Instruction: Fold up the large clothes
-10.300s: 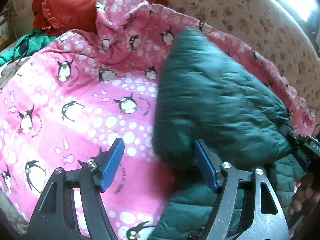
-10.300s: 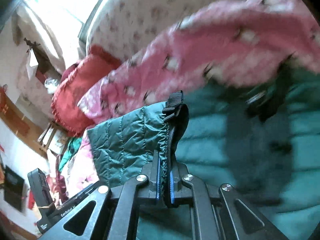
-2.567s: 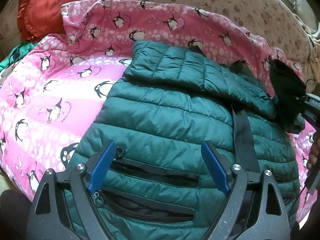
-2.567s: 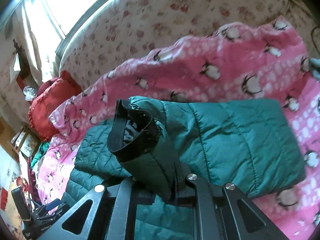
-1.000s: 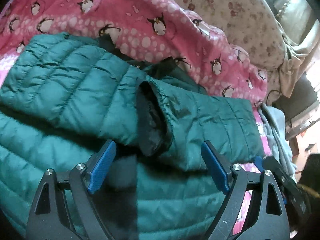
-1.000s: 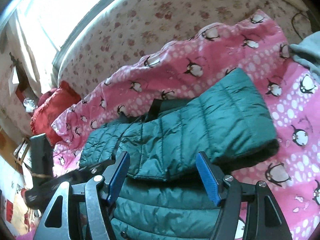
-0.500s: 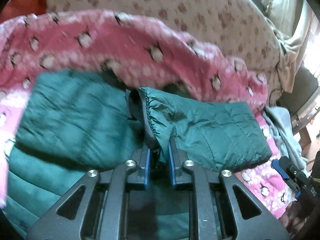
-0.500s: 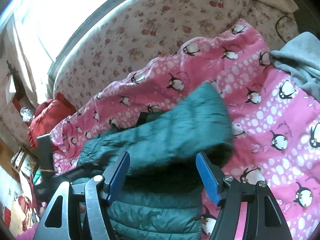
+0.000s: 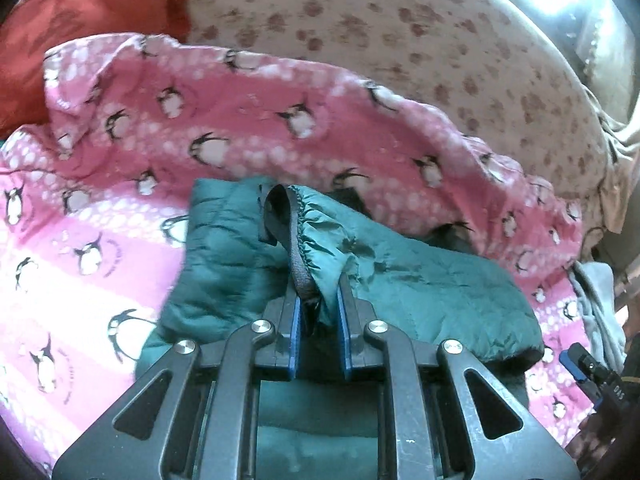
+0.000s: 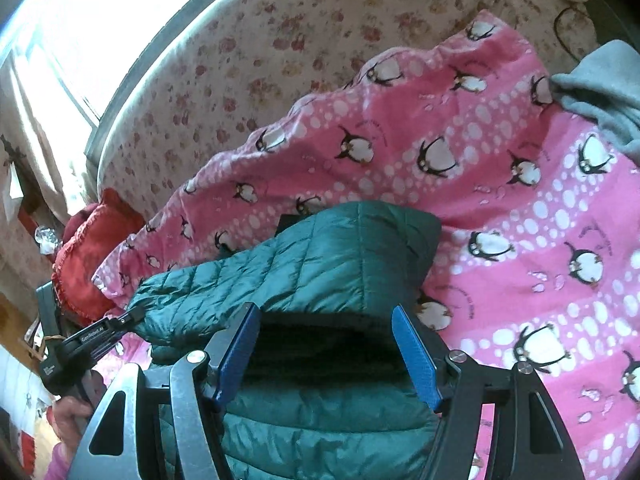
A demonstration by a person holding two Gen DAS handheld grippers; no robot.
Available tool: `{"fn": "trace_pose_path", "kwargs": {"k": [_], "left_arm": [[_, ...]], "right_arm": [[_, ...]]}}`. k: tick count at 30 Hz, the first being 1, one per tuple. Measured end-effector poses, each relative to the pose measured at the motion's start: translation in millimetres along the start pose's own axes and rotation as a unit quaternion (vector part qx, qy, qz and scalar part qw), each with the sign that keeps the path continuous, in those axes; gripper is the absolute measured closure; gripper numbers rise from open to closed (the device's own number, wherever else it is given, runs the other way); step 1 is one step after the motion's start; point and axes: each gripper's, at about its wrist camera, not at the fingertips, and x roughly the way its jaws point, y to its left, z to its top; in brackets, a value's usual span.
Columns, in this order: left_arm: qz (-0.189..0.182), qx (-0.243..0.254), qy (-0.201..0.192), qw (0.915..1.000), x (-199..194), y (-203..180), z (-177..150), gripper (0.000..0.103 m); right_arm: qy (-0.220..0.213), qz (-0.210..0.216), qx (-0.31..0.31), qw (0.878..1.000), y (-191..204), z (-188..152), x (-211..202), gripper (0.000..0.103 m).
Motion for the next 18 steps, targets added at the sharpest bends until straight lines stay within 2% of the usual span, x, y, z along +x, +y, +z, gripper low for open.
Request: {"fn": "trace_pose_path", "kwargs": {"k": [5,18], "left_arm": [[0.005,-0.016,0.008,0.9998,3,19,-2,0.089],[0.015,-0.009,-0.005,0.9998,0,29,8,0.089]], "right_arm": [[0.013,0.003,-0.02,1.0,18,-1,12,0.037],[0.035,0.003,-0.048,0.998,45,-4,36,0.037]]}}
